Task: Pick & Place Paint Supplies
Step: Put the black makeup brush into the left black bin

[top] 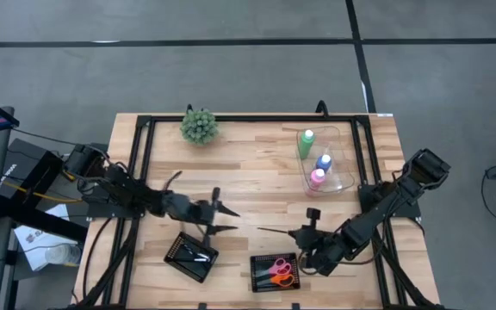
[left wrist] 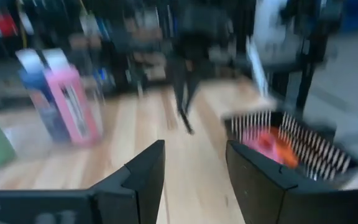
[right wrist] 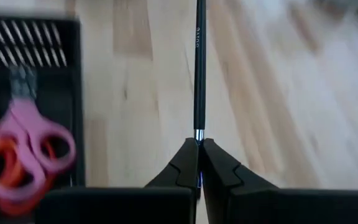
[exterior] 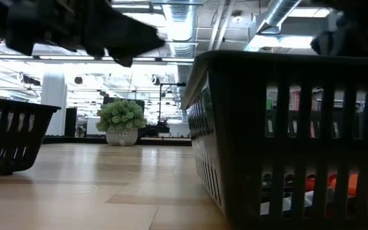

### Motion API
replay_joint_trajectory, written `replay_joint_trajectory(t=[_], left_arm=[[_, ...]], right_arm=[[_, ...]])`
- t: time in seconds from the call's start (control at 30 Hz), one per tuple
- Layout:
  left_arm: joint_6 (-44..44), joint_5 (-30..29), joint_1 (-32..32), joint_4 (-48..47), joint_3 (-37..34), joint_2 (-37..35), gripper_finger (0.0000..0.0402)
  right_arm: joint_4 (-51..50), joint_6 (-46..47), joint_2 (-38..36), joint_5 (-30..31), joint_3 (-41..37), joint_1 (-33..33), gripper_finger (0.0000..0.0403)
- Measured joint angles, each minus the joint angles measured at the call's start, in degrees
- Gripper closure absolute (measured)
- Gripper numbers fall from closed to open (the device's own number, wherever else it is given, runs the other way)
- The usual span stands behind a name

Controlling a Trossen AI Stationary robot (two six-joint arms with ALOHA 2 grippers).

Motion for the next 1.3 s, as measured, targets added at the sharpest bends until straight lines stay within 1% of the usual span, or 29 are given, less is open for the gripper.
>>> replay_joint_trajectory(t=[0.1,0.17,0.27,0.37,0.47,0.53,0.63,0.83,1.0,1.13,1.23,1.3], left_arm=[[-0.20,-0.02,0.07,13.50,-4.67,-0.21,0.0239],[-1.15,0.01,0.45,18.47,-6.19,0.17,0.0239],[-1.95,0.02,0.55,20.23,-7.06,0.44,0.0239],[-2.18,0.04,0.53,22.94,-7.02,0.44,0.0238],[-0.71,2.24,0.55,28.27,-7.02,0.44,0.0232],[0.46,4.34,0.54,29.80,-7.01,0.44,0.0227],[2.02,6.43,0.52,30.34,-5.94,0.44,0.0220],[3.49,7.05,0.52,29.09,-1.90,1.95,0.0210],[3.68,7.50,0.54,29.02,-0.13,4.64,0.0205],[3.85,7.50,0.55,29.13,1.18,6.27,0.0205],[3.86,7.48,0.55,29.01,1.61,6.45,0.0217],[3.87,7.48,0.66,28.78,1.90,6.45,0.0234]], right_arm=[[6.65,-6.33,0.01,4.04,0.01,-0.62,0.0403],[11.78,-11.53,0.00,6.94,0.01,-1.35,0.0403],[20.96,-20.49,-0.04,10.27,0.01,-2.40,0.0403],[30.22,-28.63,-0.06,10.78,0.03,-3.64,0.0403],[37.76,-34.06,0.72,10.78,0.12,-4.71,0.0403],[41.60,-36.61,1.83,10.63,0.10,-5.17,0.0403],[47.80,-39.36,3.82,9.07,0.10,-6.15,0.0403],[57.73,-43.63,7.65,7.23,0.10,-7.57,0.0403],[59.37,-43.98,8.41,5.27,0.08,-9.04,0.0403],[60.30,-43.96,8.38,1.51,0.08,-10.82,0.0403],[61.25,-43.76,8.38,-0.29,0.08,-11.81,0.0403],[61.22,-43.30,8.38,-1.43,0.08,-12.23,0.0403]])
